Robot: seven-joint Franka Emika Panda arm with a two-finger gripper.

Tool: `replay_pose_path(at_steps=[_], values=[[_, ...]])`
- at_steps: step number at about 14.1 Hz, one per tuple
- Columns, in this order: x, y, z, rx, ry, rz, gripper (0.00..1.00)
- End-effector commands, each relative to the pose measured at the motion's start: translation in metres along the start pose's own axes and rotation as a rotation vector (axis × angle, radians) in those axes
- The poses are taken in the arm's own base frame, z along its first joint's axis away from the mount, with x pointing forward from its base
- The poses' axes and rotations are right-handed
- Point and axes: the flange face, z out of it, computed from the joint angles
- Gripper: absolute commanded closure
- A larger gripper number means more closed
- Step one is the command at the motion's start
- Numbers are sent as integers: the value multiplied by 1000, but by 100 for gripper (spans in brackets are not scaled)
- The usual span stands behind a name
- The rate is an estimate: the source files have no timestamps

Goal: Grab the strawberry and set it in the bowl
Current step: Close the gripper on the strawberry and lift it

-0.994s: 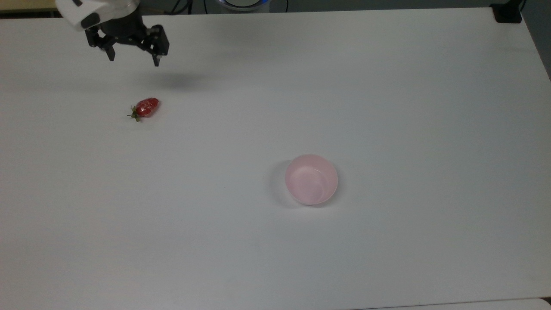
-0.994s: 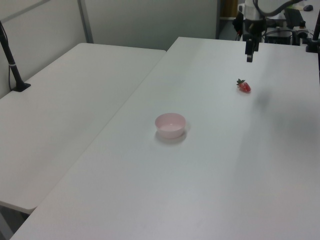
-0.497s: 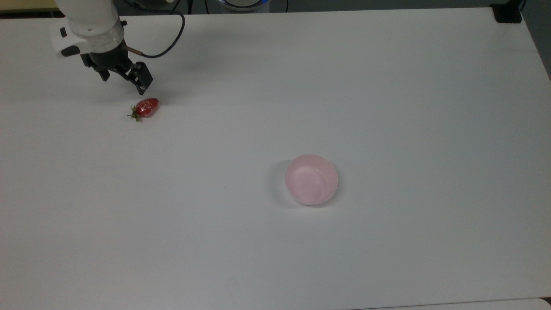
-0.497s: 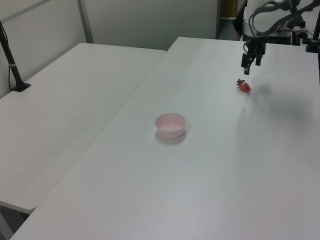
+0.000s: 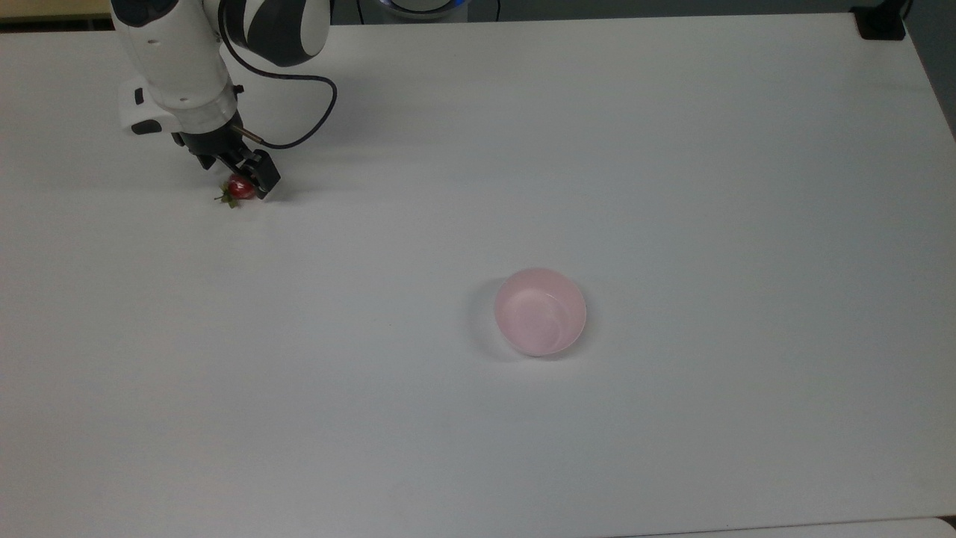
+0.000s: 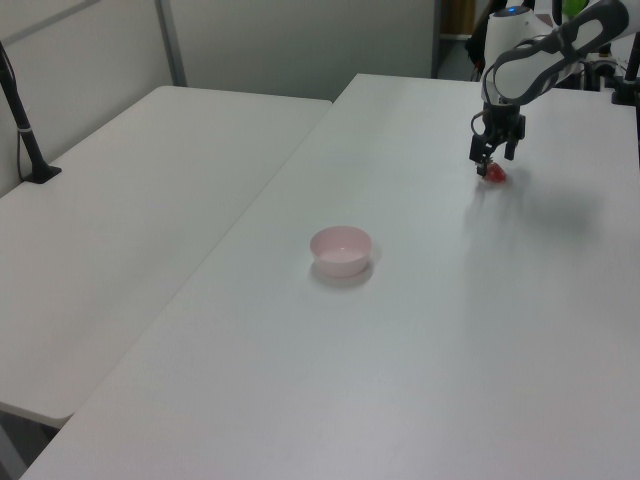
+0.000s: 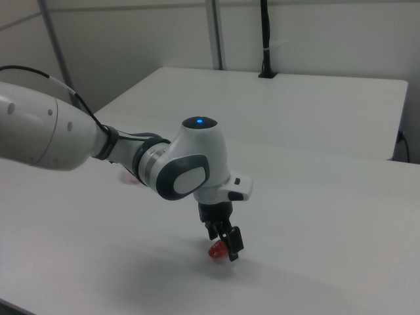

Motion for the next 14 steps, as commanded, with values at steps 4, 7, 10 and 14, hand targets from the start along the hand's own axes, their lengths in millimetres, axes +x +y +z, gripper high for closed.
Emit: replay_pose_path(at_steps=[4, 7, 10, 14], values=[[-1, -5, -8, 23, 25, 61, 50], [-2, -16, -9, 27, 23, 37, 55], [1, -35, -35, 41, 39, 5, 54], [3, -75, -63, 52, 30, -60, 54]])
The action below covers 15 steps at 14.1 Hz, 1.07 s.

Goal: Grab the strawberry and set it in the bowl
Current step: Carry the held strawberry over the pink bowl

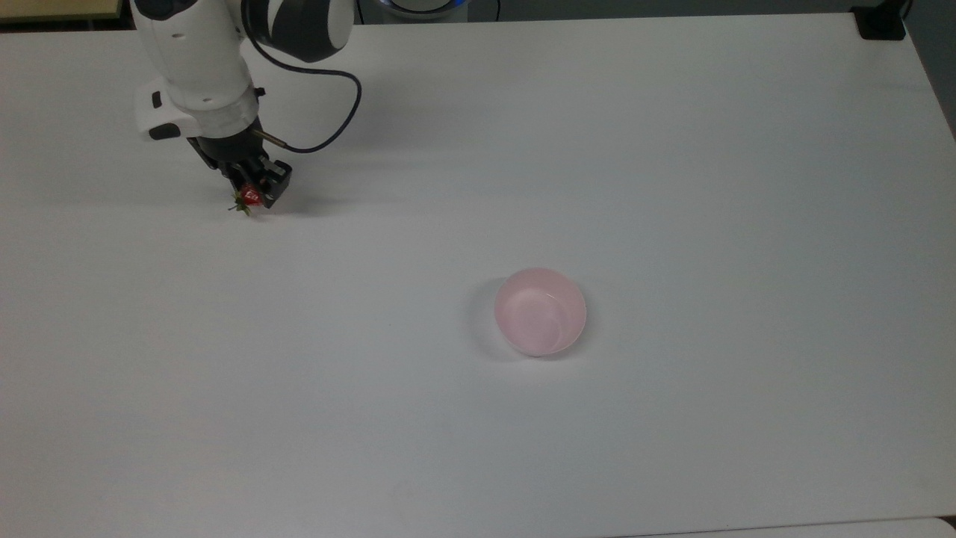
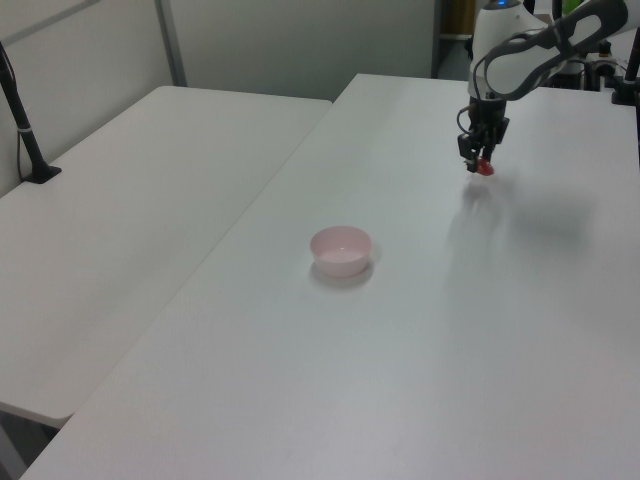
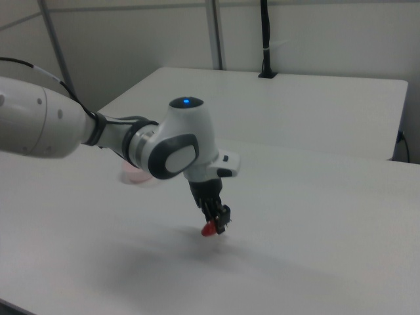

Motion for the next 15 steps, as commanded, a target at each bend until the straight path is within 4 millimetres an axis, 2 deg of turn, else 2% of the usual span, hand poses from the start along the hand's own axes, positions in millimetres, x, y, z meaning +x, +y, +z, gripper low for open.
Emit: replay_pose_path(at_steps=[1, 2, 3, 4, 5, 8, 10, 12, 14, 15], values=[[2, -49, -46, 33, -13, -48, 54], [6, -69, -64, 42, -9, -56, 54], [4, -100, -77, 51, -3, -71, 53], [-1, -140, -91, 70, 23, -97, 53], [-9, -179, -95, 79, 36, -113, 53], [-17, -259, -94, 87, 64, -68, 53], [-17, -298, -81, 76, 79, 2, 53], [-13, -331, -77, 107, 109, 44, 53], [-9, -350, -76, 130, 133, 53, 53], [-15, -363, -71, 133, 141, 36, 53]])
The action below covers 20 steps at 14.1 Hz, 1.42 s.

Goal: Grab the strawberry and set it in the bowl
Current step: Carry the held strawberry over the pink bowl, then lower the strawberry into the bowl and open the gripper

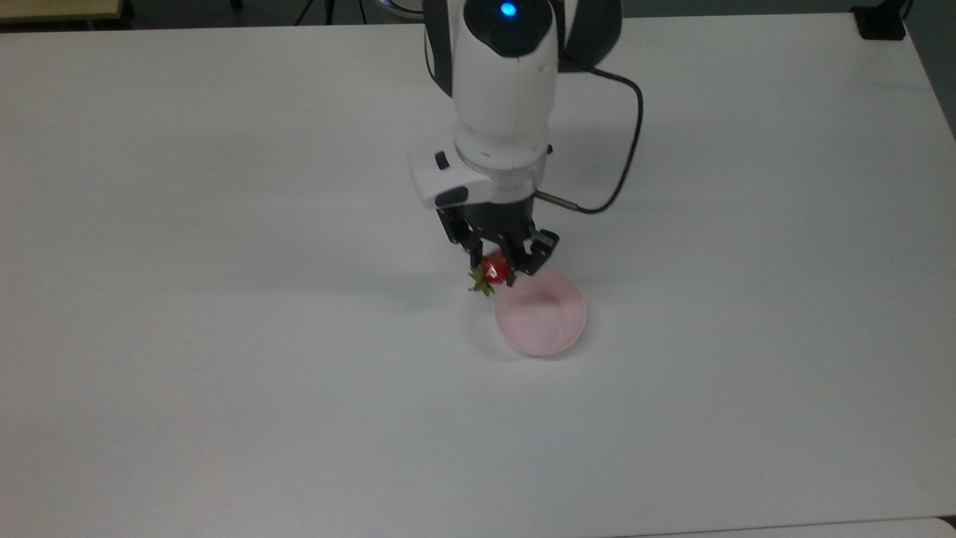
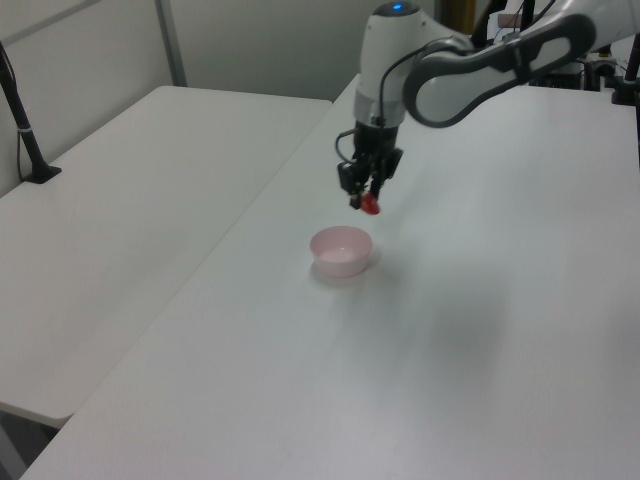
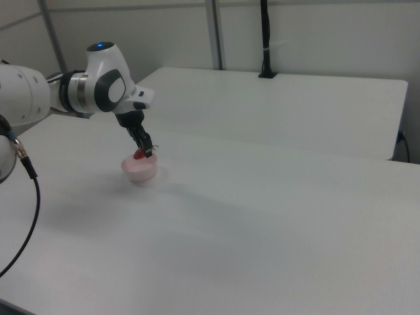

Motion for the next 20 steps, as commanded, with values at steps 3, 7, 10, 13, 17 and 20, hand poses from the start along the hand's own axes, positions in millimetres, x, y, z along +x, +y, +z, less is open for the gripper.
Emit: replay_pose_path(at_steps=[3, 7, 10, 13, 17, 20], values=[[9, -48, 19, 65, 101, 25, 53], [-1, -54, 30, 22, 113, -31, 53], [-14, -52, 48, -29, 108, -80, 42], [-22, -56, 51, -32, 98, -91, 0], [-16, -52, 12, -13, 120, -77, 0], [-18, -28, -47, -53, 87, -69, 0]])
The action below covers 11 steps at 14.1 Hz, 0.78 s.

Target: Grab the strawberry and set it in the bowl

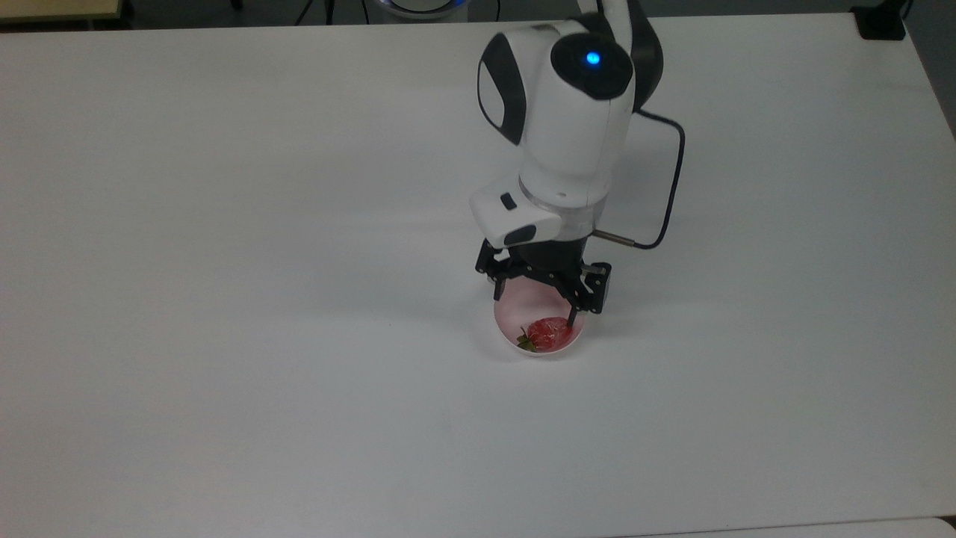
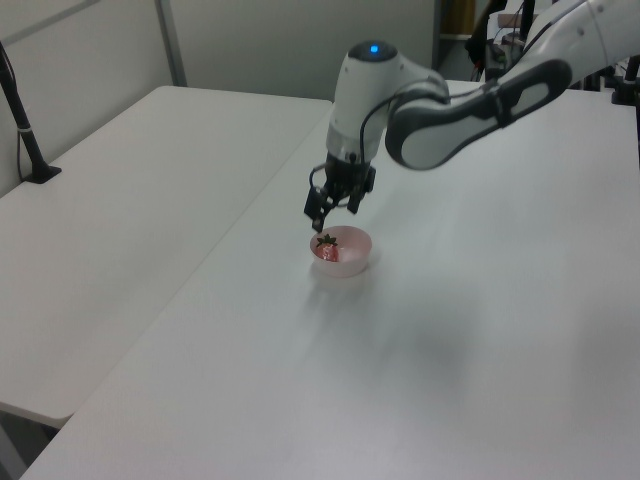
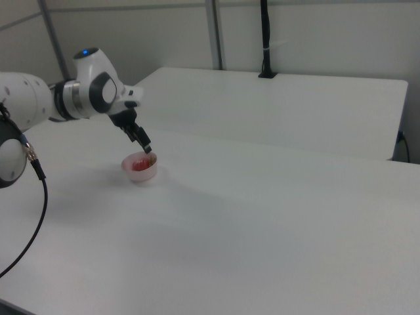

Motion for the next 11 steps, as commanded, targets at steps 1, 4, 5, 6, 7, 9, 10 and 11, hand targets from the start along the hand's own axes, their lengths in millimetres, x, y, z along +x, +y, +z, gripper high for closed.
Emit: replay_pose_path(at_steps=[1, 4, 5, 6, 7, 9, 10, 11], values=[[-4, 40, -101, -59, -50, -3, 0], [-6, 102, -154, -86, -161, 50, 0], [-12, 114, -170, -93, -175, 41, 0], [-24, 130, -187, -117, -208, 11, 0], [-33, 146, -206, -128, -223, -33, 0], [-40, 166, -223, -124, -215, -73, 0], [-40, 177, -227, -123, -214, -91, 0], [-41, 185, -229, -118, -215, -136, 0]])
